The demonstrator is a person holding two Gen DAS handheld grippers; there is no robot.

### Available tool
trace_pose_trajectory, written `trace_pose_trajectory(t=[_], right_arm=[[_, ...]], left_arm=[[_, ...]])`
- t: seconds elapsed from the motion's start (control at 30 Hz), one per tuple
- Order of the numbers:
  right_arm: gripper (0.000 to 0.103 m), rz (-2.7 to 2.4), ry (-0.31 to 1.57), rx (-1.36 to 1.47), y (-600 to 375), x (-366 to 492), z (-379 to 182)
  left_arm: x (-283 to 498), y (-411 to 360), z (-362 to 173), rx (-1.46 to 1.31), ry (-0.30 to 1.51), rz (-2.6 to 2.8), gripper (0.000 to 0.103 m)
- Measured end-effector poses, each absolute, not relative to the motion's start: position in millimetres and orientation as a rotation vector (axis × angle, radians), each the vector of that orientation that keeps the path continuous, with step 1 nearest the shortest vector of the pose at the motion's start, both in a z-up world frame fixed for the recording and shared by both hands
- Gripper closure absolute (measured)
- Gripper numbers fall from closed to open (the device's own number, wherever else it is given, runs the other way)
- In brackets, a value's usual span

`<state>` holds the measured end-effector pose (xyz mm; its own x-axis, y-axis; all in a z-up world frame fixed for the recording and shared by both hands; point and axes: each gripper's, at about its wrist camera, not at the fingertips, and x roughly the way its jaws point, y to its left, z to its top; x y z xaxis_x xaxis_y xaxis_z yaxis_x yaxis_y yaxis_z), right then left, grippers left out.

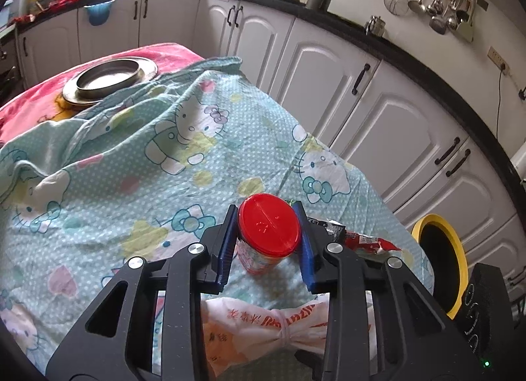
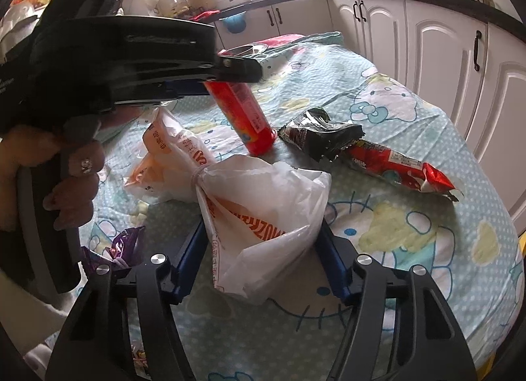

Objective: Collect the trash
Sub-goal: 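Grasp the red-capped jar with the left tool while the right tool grasps the white plastic bag, then carry the red-capped jar and white plastic bag over the yellow bin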

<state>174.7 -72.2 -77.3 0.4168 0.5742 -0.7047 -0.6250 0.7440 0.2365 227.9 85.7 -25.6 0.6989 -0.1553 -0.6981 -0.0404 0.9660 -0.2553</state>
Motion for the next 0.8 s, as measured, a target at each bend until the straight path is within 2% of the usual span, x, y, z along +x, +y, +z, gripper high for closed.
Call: trace_pose_trajectory(t=[0.8], right_arm=[[0.045,0.692,0.762,0.002,-129.9,144.4,-43.2]], left_arm=[[154.2,83.5,35.5,-0.282,0.590,-0.067,0.079]])
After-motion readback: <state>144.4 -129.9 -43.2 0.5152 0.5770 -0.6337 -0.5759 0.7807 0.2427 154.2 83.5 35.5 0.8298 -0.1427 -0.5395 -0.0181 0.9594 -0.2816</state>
